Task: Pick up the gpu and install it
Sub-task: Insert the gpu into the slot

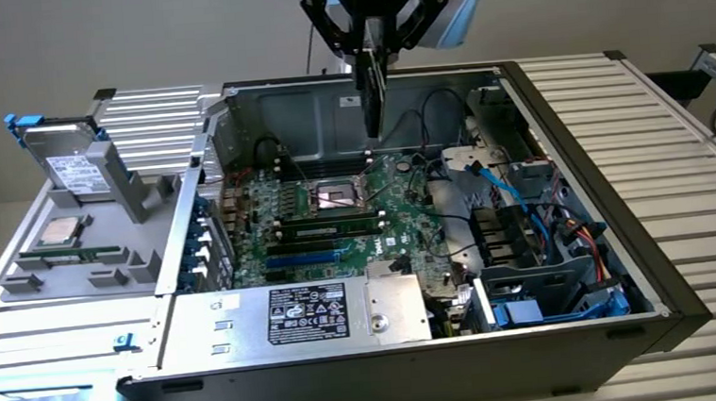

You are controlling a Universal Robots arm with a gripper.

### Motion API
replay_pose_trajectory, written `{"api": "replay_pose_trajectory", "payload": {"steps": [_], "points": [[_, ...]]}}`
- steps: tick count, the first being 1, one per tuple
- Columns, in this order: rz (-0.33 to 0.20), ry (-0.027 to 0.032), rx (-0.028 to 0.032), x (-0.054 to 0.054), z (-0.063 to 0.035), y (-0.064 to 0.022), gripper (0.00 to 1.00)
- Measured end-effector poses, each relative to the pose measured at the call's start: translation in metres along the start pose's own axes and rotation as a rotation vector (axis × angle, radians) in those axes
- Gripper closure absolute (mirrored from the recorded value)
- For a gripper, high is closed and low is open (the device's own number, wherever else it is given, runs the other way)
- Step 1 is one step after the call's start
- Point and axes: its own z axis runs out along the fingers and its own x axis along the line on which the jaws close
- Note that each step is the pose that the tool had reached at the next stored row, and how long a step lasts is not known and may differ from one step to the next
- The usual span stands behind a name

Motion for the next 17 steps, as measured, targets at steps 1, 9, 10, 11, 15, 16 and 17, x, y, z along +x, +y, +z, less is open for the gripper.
{"api": "replay_pose_trajectory", "payload": {"steps": [1,9,10,11,15,16,17], "points": [[-0.018,0.0005,0.0007,0.0000,0.0000,0.0000,0.72],[-0.164,0.0053,0.0067,0.0000,0.0005,0.0000,0.72],[-0.182,0.0059,0.0075,-0.0001,0.0007,0.0000,0.72],[-0.200,0.0065,0.0081,-0.0001,0.0009,0.0000,0.72],[-0.273,0.0090,0.0113,-0.0001,0.0017,0.0000,0.72],[-0.291,0.0096,0.0121,-0.0001,0.0019,-0.0001,0.72],[-0.309,0.0102,0.0128,-0.0001,0.0021,-0.0001,0.72]]}}
